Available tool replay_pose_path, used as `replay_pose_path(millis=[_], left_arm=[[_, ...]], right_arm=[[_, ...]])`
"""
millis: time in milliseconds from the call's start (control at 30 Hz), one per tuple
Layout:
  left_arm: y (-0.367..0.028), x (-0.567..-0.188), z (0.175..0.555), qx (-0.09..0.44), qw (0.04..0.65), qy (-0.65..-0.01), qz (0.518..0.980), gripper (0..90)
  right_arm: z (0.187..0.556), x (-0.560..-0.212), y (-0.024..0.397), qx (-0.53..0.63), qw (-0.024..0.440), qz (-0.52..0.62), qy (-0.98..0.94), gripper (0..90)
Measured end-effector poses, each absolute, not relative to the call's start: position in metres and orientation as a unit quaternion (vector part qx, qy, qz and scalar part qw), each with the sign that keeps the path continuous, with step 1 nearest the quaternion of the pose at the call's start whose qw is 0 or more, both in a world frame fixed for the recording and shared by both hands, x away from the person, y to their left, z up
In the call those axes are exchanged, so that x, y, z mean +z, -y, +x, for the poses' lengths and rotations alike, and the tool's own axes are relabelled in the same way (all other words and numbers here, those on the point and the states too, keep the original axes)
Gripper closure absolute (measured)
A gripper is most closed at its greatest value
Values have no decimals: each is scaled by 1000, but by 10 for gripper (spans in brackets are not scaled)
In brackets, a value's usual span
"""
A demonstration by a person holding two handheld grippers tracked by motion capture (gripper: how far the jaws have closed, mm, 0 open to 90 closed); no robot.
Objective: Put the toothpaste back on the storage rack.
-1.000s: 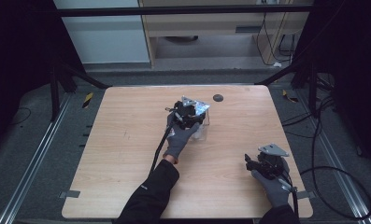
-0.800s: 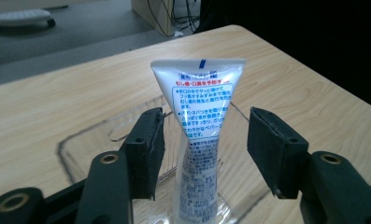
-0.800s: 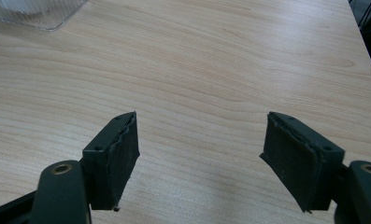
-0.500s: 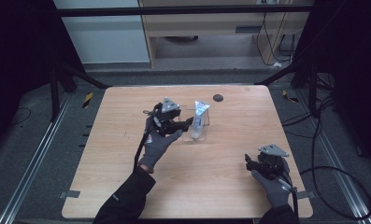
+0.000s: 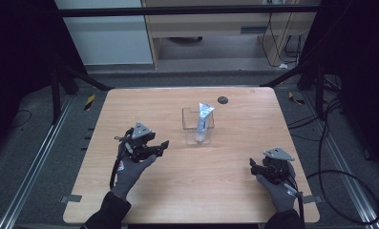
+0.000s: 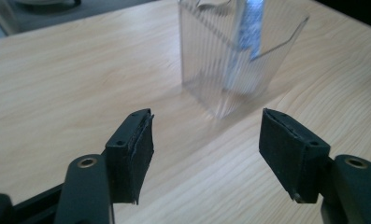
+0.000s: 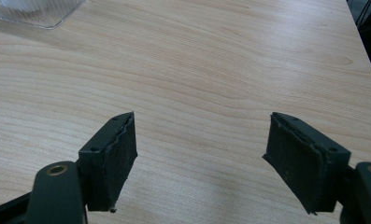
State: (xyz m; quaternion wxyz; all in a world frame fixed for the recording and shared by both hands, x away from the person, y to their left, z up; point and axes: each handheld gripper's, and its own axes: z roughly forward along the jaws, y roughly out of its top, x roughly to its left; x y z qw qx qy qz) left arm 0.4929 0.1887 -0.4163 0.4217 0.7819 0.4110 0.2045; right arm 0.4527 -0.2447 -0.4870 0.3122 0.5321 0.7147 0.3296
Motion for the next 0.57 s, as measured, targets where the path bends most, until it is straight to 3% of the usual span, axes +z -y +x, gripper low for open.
replay_pose_path(millis=[567], left_arm=[[-252,-447,466,237,376,-458,770,313]], right_arm=[[451,-487,244,331,310,528,-718,225]])
